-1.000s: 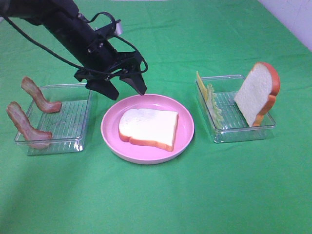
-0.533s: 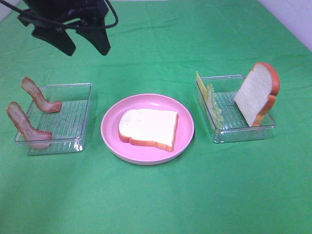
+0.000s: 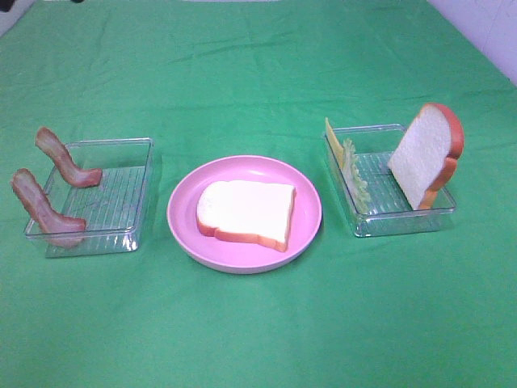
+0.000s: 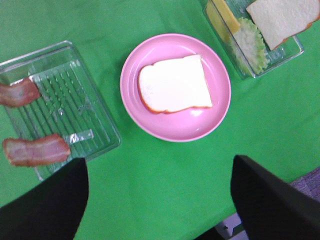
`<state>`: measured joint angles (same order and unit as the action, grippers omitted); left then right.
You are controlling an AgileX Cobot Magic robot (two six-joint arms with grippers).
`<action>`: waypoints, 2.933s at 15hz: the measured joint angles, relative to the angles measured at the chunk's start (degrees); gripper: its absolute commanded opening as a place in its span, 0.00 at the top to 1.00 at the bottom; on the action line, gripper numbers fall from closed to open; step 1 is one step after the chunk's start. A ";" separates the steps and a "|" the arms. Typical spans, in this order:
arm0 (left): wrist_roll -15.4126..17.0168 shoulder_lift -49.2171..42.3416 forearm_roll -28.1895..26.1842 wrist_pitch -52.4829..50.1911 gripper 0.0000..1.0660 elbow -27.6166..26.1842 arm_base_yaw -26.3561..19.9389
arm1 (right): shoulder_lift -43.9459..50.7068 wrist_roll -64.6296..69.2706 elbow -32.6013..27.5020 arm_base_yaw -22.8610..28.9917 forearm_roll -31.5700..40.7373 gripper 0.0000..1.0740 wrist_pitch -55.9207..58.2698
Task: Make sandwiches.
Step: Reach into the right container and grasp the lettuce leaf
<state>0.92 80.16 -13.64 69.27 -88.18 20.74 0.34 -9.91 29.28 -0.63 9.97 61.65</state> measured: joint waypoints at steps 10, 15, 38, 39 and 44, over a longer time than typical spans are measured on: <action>0.52 -42.57 8.48 -2.35 0.30 46.35 0.00 | 0.00 0.00 0.00 0.00 0.00 0.37 0.00; -4.07 -61.08 8.65 -4.64 0.30 55.86 0.00 | 0.00 0.00 0.00 0.00 0.06 0.37 0.00; -5.73 -80.44 9.85 -8.77 0.30 59.47 0.00 | -35.87 0.23 0.86 0.00 8.14 0.38 -11.12; -5.73 -80.44 9.85 -8.77 0.30 59.47 0.00 | -42.17 -1.15 1.49 0.00 9.51 0.38 -11.75; -5.73 -80.44 9.85 -8.77 0.30 59.47 0.00 | -66.06 -2.58 14.95 0.00 11.57 0.38 -8.02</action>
<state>-4.81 -0.29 -3.78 60.50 -28.71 20.74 -65.72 -12.49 44.23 -0.63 21.54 53.63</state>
